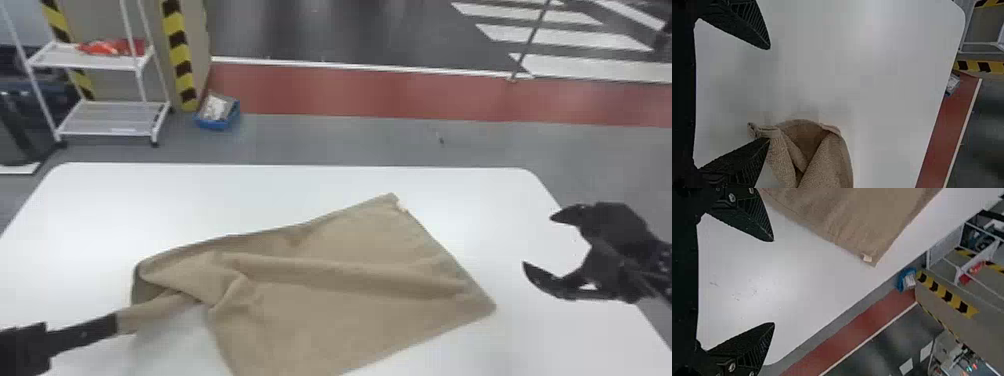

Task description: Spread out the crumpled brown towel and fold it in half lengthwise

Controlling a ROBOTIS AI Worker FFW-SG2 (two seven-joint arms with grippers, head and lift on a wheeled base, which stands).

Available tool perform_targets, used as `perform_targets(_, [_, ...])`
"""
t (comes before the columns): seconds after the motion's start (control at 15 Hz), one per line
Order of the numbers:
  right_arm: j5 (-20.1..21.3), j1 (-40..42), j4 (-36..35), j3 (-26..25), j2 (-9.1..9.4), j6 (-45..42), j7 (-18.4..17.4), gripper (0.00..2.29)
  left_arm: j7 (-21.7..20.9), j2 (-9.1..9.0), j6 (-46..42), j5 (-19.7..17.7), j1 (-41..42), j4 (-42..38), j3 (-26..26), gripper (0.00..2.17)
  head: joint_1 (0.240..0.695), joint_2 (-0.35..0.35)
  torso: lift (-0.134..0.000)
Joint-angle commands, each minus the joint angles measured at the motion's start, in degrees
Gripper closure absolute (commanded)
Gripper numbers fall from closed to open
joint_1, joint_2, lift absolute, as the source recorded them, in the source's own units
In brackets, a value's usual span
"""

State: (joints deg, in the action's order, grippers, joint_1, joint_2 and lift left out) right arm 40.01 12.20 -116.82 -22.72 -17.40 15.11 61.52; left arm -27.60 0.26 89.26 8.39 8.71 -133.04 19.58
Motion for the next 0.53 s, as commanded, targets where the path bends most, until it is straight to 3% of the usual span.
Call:
perform_targets(0.0, [6.05, 1.07, 0.01, 2.94, -3.87, -0.39, 1.24, 0.15, 0.09, -0.41, 0.77, -0.05, 0.25, -0.2, 0.81, 0.04, 0.695, -0.103, -0.124])
perform_targets(0.13, [7.28, 1.6, 0.01, 3.73, -5.37, -0.39, 2.2, 0.19, 0.18, -0.41, 0.77, -0.75, -0.01, -0.2, 2.04, 0.04, 0.695, -0.104, -0.124])
perform_targets(0.27, [7.72, 1.69, 0.63, 4.61, -5.81, -0.39, 2.47, 0.22, 1.85, -0.41, 0.77, -0.66, -0.01, -0.29, 3.01, 0.04, 0.695, -0.104, -0.124])
perform_targets(0.47, [10.09, 1.51, 1.86, 7.87, -6.68, -0.39, 3.61, 0.29, 1.14, -0.41, 0.77, -1.36, 1.4, -1.52, 4.77, 0.1, 0.695, -0.078, -0.124])
